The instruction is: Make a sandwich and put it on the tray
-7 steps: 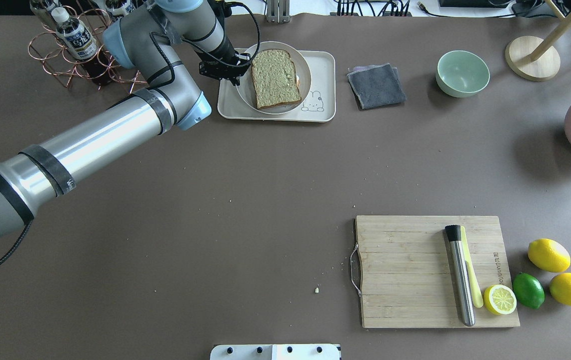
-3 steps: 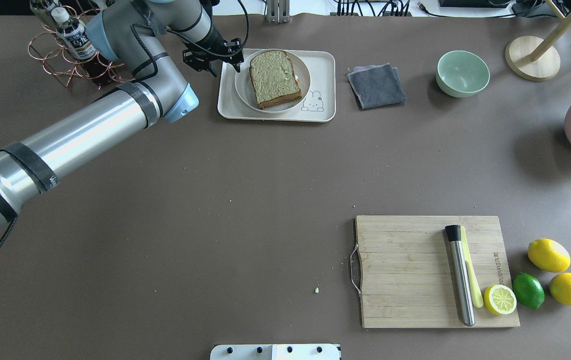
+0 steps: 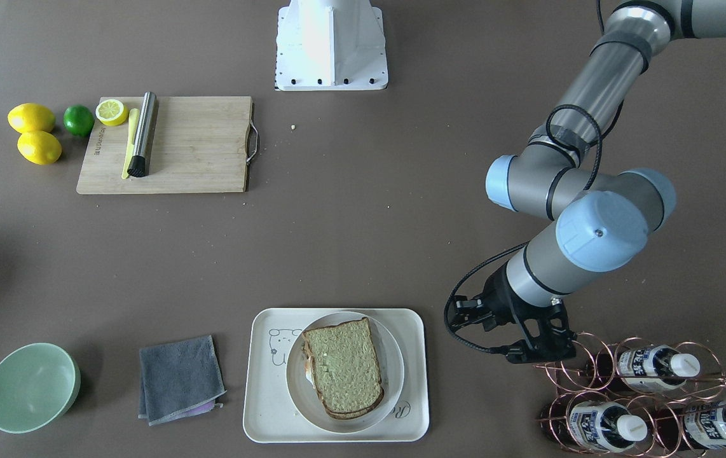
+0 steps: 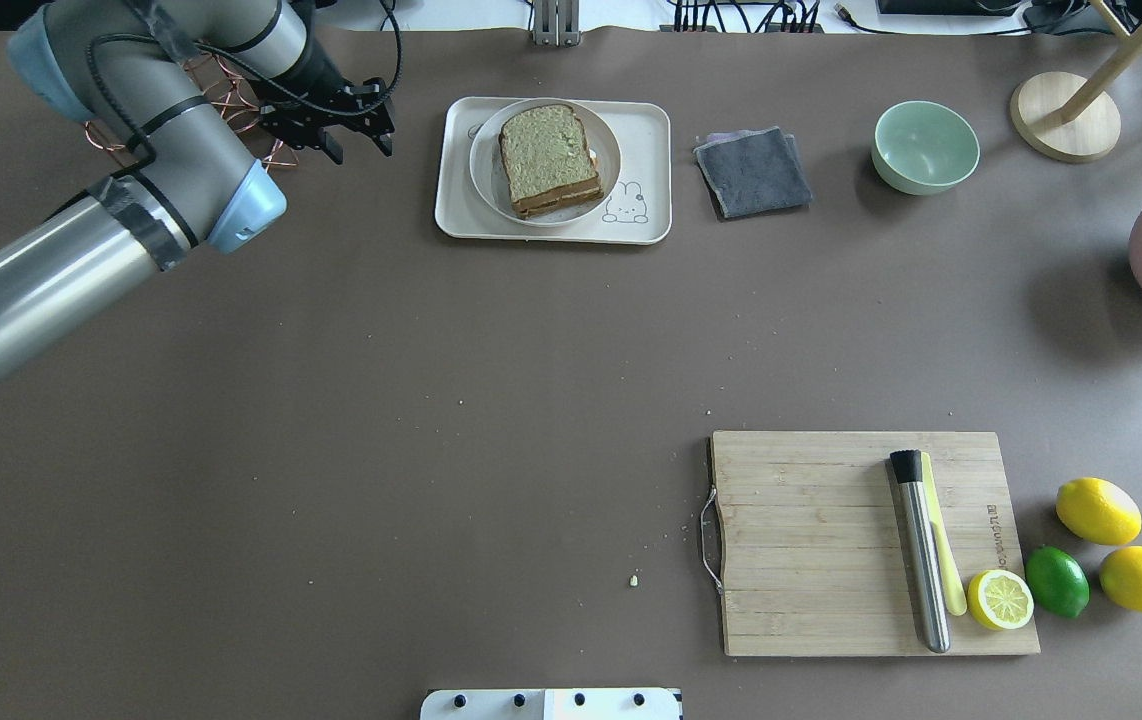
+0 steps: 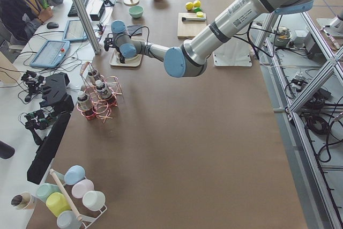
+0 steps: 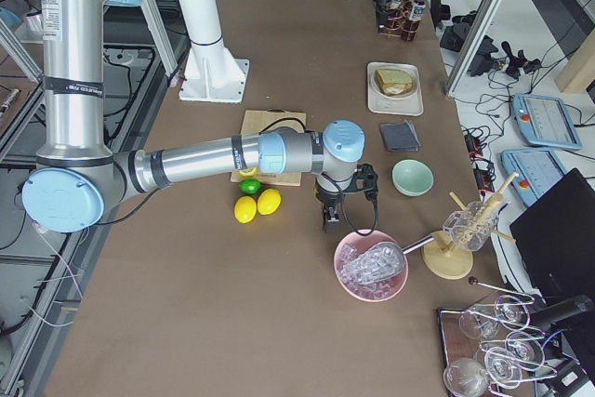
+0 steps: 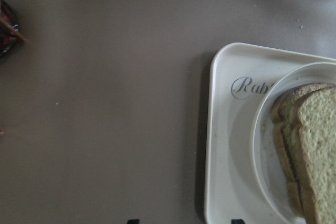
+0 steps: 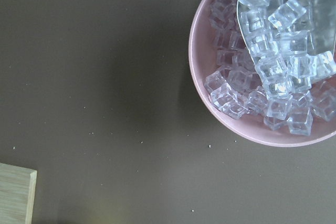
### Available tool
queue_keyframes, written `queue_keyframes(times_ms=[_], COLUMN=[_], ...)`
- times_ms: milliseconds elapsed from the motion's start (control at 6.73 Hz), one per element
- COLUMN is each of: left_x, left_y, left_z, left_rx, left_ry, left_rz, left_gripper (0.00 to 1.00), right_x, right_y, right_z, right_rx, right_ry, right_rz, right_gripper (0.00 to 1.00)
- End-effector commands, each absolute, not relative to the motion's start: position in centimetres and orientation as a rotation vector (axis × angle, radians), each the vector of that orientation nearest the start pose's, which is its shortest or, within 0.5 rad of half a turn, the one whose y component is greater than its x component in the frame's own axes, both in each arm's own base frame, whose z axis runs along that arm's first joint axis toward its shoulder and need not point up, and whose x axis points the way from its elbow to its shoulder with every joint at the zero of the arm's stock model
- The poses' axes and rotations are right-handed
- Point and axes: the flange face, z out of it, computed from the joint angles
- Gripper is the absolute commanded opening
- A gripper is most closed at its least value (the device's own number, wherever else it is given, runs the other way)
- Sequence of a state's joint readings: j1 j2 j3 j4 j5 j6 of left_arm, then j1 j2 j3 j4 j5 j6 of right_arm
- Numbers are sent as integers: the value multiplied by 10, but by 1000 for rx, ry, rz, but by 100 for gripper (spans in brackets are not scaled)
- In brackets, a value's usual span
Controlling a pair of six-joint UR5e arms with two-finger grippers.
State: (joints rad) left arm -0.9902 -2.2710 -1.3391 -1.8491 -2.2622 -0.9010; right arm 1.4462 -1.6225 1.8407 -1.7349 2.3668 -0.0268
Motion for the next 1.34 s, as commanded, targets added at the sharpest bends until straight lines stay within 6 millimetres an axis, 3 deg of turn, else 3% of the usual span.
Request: queue_keyframes(times_ms=[0, 297, 446, 595, 892, 1189], left_x=[242, 139, 93, 47, -2, -28], left_y=[-609, -556, -529, -498, -448, -422], left_z=[323, 428, 472, 502, 559, 588], left_rx=[115, 149, 158, 172, 165, 118], left_ry=[849, 773, 746, 724, 702, 743], left_rz=[104, 241, 293, 315, 366, 289], left_gripper=[86, 94, 96, 96, 97, 97], right_x=[2, 1, 1, 1, 1, 4], right_y=[-470, -470, -470, -471, -471, -466], right_z=[568, 568, 567, 569, 569, 576], right_rx=[6, 7, 8, 10, 13, 4], right_ry=[-797, -795, -794, -774, -762, -748], right_rz=[-164, -166, -167, -170, -172, -167], right_gripper=[100, 100, 100, 100, 100, 100])
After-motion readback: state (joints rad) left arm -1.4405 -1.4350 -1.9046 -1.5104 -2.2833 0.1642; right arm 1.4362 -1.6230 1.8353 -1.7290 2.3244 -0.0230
